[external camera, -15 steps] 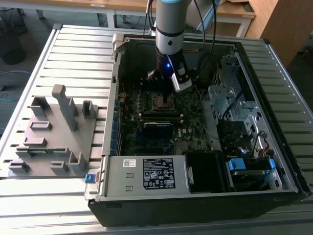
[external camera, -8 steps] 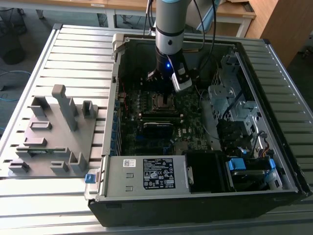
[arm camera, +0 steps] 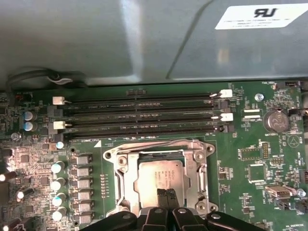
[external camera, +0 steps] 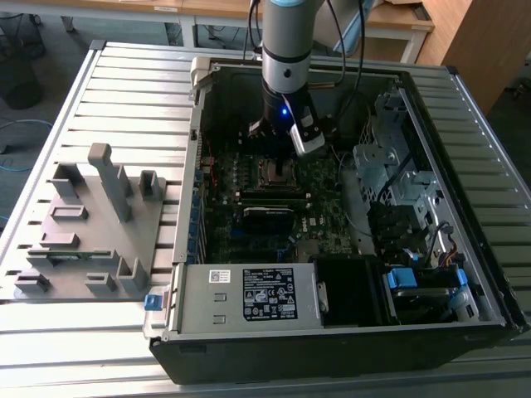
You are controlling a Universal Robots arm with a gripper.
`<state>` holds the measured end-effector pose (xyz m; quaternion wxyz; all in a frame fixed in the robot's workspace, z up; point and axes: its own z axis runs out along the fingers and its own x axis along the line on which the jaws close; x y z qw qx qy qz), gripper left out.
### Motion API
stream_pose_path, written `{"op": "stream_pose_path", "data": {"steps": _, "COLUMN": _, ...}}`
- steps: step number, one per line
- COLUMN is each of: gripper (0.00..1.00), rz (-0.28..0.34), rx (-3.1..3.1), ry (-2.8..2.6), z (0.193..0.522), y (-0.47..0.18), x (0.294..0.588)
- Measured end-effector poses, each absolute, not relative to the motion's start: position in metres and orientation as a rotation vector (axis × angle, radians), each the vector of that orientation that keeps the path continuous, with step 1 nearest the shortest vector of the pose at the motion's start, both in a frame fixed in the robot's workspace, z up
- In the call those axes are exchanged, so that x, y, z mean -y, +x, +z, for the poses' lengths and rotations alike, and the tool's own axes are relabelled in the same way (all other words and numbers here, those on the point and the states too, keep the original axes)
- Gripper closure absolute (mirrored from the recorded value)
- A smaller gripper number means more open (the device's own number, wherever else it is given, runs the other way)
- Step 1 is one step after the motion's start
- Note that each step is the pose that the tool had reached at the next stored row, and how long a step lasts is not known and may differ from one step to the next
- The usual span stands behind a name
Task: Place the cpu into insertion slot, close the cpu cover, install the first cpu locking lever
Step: 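Install the first cpu locking lever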
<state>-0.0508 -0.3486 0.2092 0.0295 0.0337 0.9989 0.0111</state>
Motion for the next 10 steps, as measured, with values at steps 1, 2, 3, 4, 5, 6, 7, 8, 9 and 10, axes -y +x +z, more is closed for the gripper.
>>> {"op": "stream_pose_path", "data": {"steps": 1, "gripper": 0.90, "rz": 0.034, "rx": -3.081, "ry": 0.103, "z": 0.2090, "y": -0.0514, "x": 0.3481}}
{"op": "stream_pose_path", "data": {"steps": 2, "gripper": 0.90, "rz": 0.034, "rx": -3.081, "ry": 0.103, "z": 0.2089, "y": -0.0515, "x": 0.3474}}
{"op": "stream_pose_path", "data": {"steps": 3, "gripper": 0.90, "rz": 0.034, "rx": -3.081, "ry": 0.103, "z": 0.2087, "y": -0.0515, "x": 0.3470}}
{"op": "stream_pose_path", "data": {"steps": 4, "gripper": 0.90, "rz": 0.034, "rx": -3.081, "ry": 0.103, "z": 0.2087, "y": -0.0515, "x": 0.3466}}
{"op": "stream_pose_path", "data": {"steps": 5, "gripper": 0.90, "rz": 0.034, "rx": -3.081, "ry": 0.103, "z": 0.2087, "y": -0.0515, "x": 0.3464}}
{"op": "stream_pose_path", "data": {"steps": 6, "gripper": 0.90, "rz": 0.034, "rx": -3.081, "ry": 0.103, "z": 0.2087, "y": -0.0515, "x": 0.3464}}
{"op": "stream_pose_path", "data": {"steps": 7, "gripper": 0.90, "rz": 0.034, "rx": -3.081, "ry": 0.103, "z": 0.2088, "y": -0.0515, "x": 0.3463}}
{"op": "stream_pose_path", "data": {"steps": 8, "gripper": 0.90, "rz": 0.034, "rx": -3.081, "ry": 0.103, "z": 0.2090, "y": -0.0515, "x": 0.3463}}
{"op": "stream_pose_path", "data": {"steps": 9, "gripper": 0.90, "rz": 0.034, "rx": -3.081, "ry": 0.103, "z": 0.2096, "y": -0.0515, "x": 0.3463}}
{"op": "stream_pose_path", "data": {"steps": 10, "gripper": 0.90, "rz": 0.035, "rx": -3.081, "ry": 0.103, "z": 0.2103, "y": -0.0515, "x": 0.3463}}
